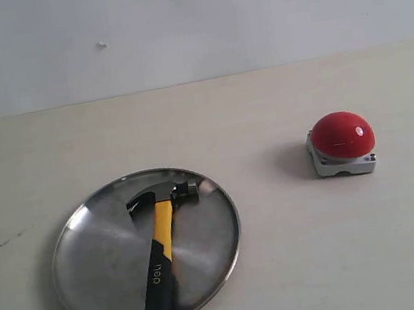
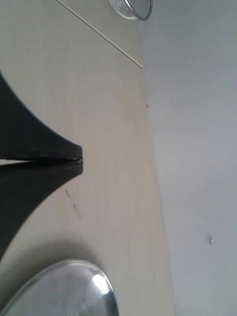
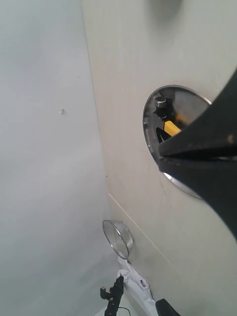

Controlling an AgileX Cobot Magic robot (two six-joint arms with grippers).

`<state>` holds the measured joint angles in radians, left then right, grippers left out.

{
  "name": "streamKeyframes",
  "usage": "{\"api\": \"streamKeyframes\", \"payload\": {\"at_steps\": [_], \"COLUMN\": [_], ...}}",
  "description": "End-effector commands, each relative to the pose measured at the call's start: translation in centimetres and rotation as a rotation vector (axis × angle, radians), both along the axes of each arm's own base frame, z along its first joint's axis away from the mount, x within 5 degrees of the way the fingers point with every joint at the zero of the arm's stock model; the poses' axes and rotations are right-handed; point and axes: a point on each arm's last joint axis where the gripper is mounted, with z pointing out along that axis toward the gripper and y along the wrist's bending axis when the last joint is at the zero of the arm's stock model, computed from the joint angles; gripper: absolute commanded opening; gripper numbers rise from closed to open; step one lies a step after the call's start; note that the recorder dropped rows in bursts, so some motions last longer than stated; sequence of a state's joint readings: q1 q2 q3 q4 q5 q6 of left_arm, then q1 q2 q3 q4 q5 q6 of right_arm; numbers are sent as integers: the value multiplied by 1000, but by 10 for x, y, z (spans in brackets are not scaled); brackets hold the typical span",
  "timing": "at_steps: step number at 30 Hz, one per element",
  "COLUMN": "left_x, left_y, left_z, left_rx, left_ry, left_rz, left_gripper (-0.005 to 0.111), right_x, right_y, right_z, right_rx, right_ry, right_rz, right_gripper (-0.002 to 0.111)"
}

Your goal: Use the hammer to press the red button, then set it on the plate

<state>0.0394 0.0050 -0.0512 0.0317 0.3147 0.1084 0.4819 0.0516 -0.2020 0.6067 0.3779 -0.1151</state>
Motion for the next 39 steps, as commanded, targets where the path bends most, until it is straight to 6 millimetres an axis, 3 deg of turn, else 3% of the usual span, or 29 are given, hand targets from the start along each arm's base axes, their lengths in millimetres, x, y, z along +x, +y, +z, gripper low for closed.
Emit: {"api": "streamKeyframes", "payload": {"at_steps": [1,10,30,34,39], "left_x": [0,-1,-1,-1,-1], "left_y": [0,0,0,0,0], "left_z": [-1,-24,-24,-24,-24], "left_rx": [-5,-11,-8,-8,-8], "left_ry": [-8,123,130,130,130], "left_rz": [-2,0,-1,-1,-1], "left_gripper": [0,0,0,0,0], "right_x": [0,0,0,4,13], "right_y": [0,0,0,-6,-20], "right_z": [0,0,0,1,-1], "right_rx": [1,1,1,-226,-404], "right_ry": [-8,-8,-8,-199,-227], "right_rz": [-4,-4,-4,-67,-339], "right_gripper": [0,0,0,0,0]}}
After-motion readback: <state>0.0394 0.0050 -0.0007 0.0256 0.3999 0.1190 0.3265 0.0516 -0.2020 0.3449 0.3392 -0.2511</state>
